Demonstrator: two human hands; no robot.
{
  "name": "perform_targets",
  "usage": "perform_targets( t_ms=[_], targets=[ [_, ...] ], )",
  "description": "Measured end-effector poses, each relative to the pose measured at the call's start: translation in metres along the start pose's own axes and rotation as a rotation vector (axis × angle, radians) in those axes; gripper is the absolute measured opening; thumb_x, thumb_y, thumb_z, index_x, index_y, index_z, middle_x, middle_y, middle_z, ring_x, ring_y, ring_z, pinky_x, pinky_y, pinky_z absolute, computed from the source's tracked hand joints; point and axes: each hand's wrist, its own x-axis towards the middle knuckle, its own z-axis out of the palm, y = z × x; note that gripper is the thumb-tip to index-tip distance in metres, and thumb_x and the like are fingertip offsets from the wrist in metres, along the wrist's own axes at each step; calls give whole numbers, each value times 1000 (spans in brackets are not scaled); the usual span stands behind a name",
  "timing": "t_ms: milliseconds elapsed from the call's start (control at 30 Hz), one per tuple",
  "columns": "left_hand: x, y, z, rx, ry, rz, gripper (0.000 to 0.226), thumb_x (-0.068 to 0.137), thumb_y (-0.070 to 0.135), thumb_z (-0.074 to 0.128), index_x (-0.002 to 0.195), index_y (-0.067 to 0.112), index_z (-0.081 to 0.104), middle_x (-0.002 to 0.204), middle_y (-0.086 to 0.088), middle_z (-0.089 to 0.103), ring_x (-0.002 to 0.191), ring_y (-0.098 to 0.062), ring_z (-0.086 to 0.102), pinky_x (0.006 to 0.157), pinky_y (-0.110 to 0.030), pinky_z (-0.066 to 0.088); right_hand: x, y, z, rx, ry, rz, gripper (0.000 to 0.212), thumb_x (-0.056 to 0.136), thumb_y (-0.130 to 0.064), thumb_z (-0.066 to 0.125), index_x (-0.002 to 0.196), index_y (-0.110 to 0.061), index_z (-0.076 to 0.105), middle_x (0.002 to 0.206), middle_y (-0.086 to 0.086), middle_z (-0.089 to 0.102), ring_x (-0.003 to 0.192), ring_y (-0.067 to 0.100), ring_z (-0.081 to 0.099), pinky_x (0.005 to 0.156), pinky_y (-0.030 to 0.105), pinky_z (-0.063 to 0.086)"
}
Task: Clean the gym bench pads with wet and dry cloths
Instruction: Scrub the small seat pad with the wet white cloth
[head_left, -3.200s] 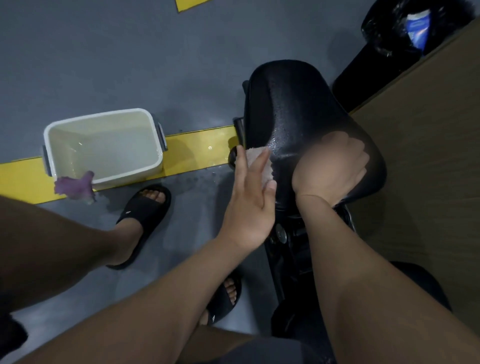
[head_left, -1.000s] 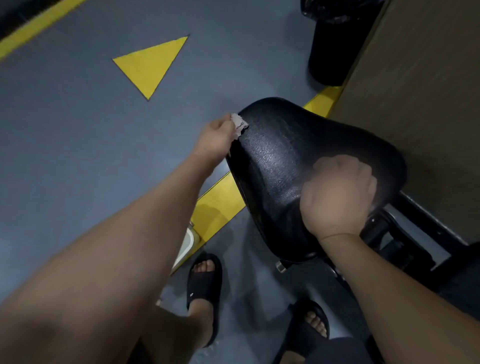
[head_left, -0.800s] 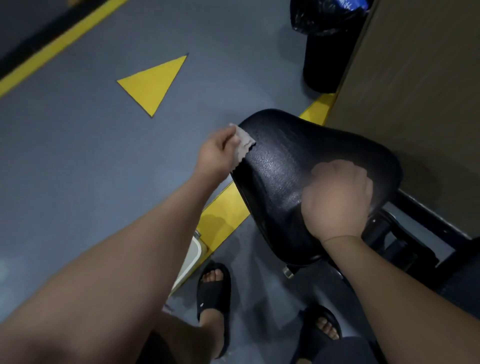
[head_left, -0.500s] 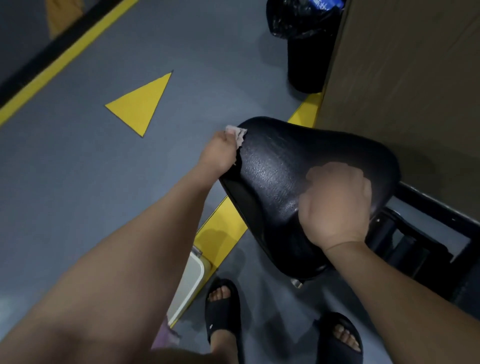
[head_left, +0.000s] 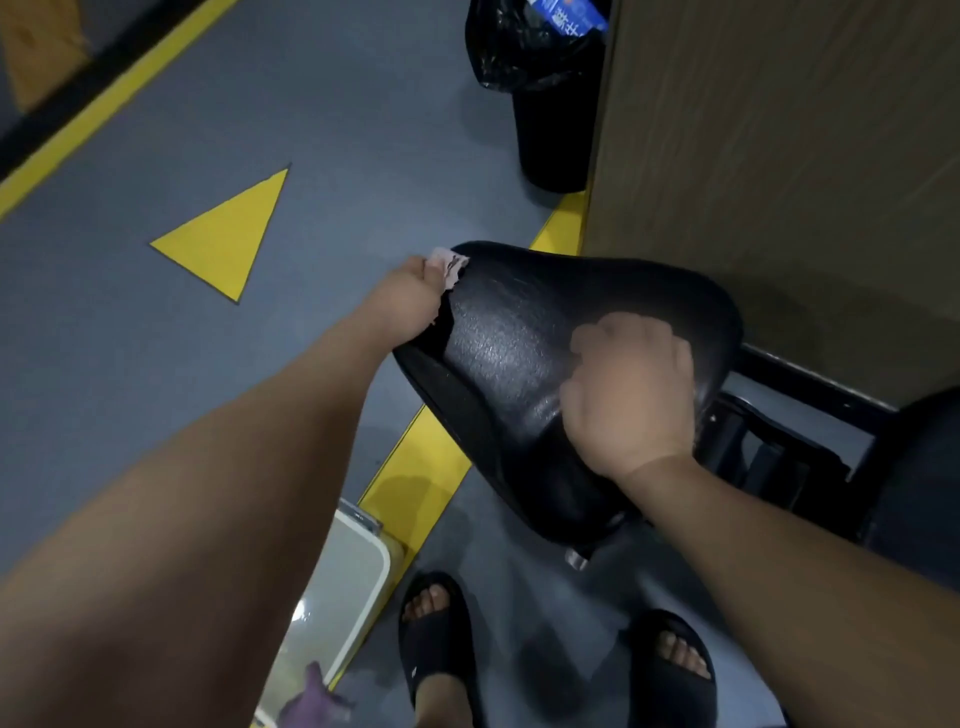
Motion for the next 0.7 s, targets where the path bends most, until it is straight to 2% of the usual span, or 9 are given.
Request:
perform_targets(
  t_ms=[67, 133, 267, 367, 433, 533, 633, 700],
  targets=[
    [-23, -5, 4, -13, 44, -30, 49, 111, 38, 24, 131, 1, 49, 129, -24, 59, 120, -37, 55, 88, -32, 35, 2, -2, -6, -37, -67, 6, 36, 83, -34, 45, 110, -18, 62, 116, 6, 55, 109, 32, 47, 93, 45, 35],
    [-39, -5, 7, -32, 64, -16, 47, 111, 35, 26, 133, -1, 46, 132, -24, 56, 122, -38, 55, 97, -35, 39, 6, -5, -15, -84, -161, 10, 37, 84, -36, 42, 112, -19, 59, 118, 5, 53, 111, 31, 45, 94, 45, 35],
    [-62, 3, 10, 9, 54, -54, 54, 105, 35, 33, 140, -5, 38, 139, -27, 48, 128, -44, 49, 110, -51, 38, 10, -4, -34, -61, -328, -40, 35, 91, -37, 39, 118, -19, 52, 123, 4, 46, 115, 31, 39, 97, 46, 32],
    [-69, 5, 12, 36, 54, -66, 56, 110, 32, 31, 152, -4, 21, 151, -29, 34, 138, -45, 39, 116, -53, 30, 24, 14, -44, -49, -388, -233, 34, 94, -41, 42, 119, -20, 52, 117, 4, 45, 110, 29, 41, 94, 44, 35],
    [-67, 2, 12, 9, 65, -41, 59, 108, 39, 30, 151, -1, 26, 150, -26, 38, 138, -43, 41, 115, -51, 32, 35, 27, -48, -117, -376, -342, 38, 91, -49, 43, 115, -21, 54, 110, 4, 47, 105, 28, 44, 90, 43, 37],
    [-55, -4, 8, -97, 100, 13, 50, 106, 46, 29, 128, 7, 51, 126, -16, 59, 118, -37, 57, 101, -42, 44, 38, 35, -43, -103, -330, -311, 39, 87, -55, 47, 109, -23, 53, 107, 1, 45, 102, 26, 42, 89, 42, 34],
    [-31, -3, 1, -166, 60, -59, 43, 109, 43, 28, 115, 12, 58, 107, -16, 65, 103, -35, 62, 95, -42, 49, 36, 39, -34, -68, -267, -320, 35, 86, -53, 50, 105, -24, 54, 105, 0, 46, 100, 26, 43, 88, 42, 33],
    [-12, 9, -5, -151, 12, -89, 42, 110, 41, 29, 95, 13, 56, 81, -10, 60, 85, -30, 59, 74, -34, 46, 38, 42, -28, -48, -243, -322, 34, 86, -52, 51, 103, -23, 55, 104, 0, 47, 100, 26, 43, 87, 43, 34]
  ],
)
